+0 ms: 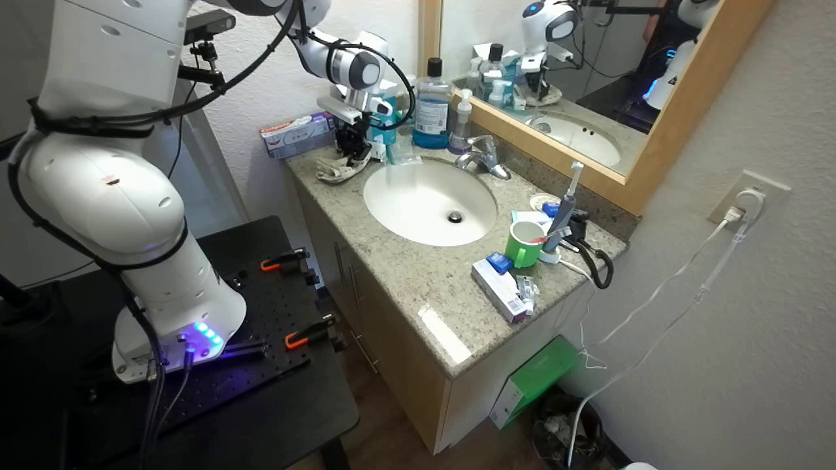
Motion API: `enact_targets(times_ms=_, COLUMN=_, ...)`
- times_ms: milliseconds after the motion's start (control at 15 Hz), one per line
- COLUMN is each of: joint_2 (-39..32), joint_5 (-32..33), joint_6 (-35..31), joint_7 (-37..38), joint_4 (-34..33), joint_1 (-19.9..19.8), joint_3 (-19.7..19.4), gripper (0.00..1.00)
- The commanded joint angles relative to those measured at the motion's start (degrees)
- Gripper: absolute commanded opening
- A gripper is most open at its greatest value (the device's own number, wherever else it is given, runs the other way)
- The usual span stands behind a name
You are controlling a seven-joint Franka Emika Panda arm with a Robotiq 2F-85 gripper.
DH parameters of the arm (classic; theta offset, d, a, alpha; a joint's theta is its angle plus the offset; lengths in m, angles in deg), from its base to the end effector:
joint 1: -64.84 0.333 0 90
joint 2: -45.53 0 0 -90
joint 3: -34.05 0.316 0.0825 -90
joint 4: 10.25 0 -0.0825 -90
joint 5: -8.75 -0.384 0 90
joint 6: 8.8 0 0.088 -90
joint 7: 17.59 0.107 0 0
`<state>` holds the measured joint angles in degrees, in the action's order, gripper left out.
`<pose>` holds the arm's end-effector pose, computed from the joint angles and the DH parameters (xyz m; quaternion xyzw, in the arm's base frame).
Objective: Use the cloth to wipe the counter
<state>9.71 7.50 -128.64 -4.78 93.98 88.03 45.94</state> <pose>0.5005 0.3475 0.1763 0.9674 0.1746 -0.1835 0.0036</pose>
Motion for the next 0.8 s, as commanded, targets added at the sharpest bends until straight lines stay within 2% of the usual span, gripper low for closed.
enact_targets(times_ms=0, joint_2=-3.52, joint_5=1.56, joint_6=0.53, joint_7=1.59, joint_4=-3.79, joint_1=1.03, joint_3=-1.04, gripper=0.05)
enact_targets(times_ms=400, joint_2=-3.40, joint_5=-0.44, joint_6=-1.68, joint_7=0.29, joint_4=-0.09, joint_1=-0.26, joint_3=-0.34, gripper=0.05)
enact_targets(times_ms=733, joint_2=-0.92, joint_5=-4.68, joint_6=-6.52, joint_7=-0.49, joint_4=6.30, joint_1=-2.69, joint_3=-0.11, gripper=0.05)
